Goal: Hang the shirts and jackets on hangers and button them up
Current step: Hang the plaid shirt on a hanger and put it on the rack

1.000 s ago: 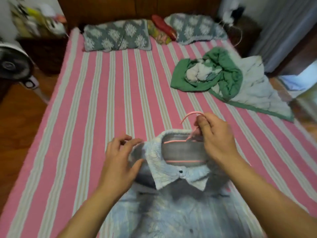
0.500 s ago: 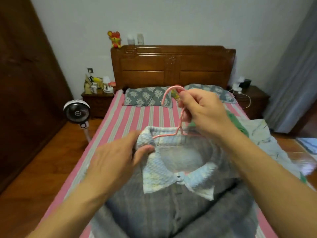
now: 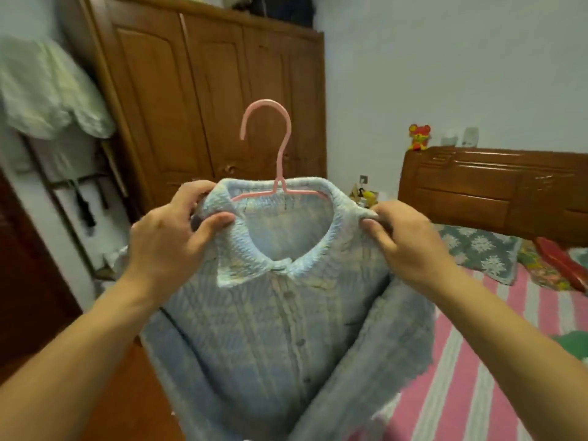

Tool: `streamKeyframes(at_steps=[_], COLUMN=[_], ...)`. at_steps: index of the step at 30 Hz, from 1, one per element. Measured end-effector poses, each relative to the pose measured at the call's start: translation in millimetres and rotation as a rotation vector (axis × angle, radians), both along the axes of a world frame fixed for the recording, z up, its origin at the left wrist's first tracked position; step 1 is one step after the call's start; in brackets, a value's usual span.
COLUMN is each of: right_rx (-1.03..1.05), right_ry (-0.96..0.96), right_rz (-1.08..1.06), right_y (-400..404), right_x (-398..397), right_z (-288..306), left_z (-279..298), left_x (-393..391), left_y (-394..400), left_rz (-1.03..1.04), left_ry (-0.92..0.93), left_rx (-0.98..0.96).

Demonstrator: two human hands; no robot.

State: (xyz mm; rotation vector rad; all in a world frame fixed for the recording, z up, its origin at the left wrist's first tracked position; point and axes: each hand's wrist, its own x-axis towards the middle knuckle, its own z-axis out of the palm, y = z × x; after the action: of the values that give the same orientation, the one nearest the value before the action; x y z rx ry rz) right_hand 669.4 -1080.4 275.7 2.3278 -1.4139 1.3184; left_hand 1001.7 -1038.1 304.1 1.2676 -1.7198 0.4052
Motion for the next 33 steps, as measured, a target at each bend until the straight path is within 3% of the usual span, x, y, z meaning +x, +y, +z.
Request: streamKeyframes(at_steps=[3,5,8,11,15,17,18,19,21,23,25,28,30,31,33], right_rx=[-0.003,0.066,0.316,0.595,0.846,0.778,0.609,0.457,0.455,0.567,0.517,0.314,0.158,0.124,0.232], right_ry=[0.076,-0.002,-0.055,-0.019,-0.033,0.165,0.228,0.142,-0.133,-0.026,0.138,0.035,-0.028,-0.044,0.012], right_rz=[0.165,0.327,0.587,0.805,0.822,0.664,0.531,0.476,0.658,0.816,0.827,0.79,0.783,0.812,0.975], right_y=[-23,-36,-41,-40,-62,-81,-90,-97,-100,-97,-100,-106,-112,-116,-130], right_x=[61,95,142,190,255,299,321,343,381,418,452,495,520,532,560], right_z=[37,53,71,79,75,57,45,29,-4,-35,-58,-60,-49,-44,-34], left_z=[29,36,39,38,45,42,38,31,12,-5,-18,-25,-29,-34,-48], left_x=[56,94,155,210,262,284,295,308,336,361,382,410,434,448,476], left_y=[16,29,51,77,79,67,62,57,50,50,56,74,89,96,114], left_rz=[0.056,0.067,0.147,0.181,0.117,0.2,0.259,0.316,0.398,0.441,0.487,0.573,0.688,0.772,0.905], left_ry=[-0.039,-0.14,-0.44,-0.609,-0.724,-0.699,-0.64,-0.565,-0.449,-0.398,-0.333,-0.177,-0.326,-0.395,-0.343], left_rx=[-0.011,0.019,-0.083,-0.225,-0.233,-0.146,-0.098,-0.052,0.014,0.065,0.125,0.122,0.166,0.205,0.288])
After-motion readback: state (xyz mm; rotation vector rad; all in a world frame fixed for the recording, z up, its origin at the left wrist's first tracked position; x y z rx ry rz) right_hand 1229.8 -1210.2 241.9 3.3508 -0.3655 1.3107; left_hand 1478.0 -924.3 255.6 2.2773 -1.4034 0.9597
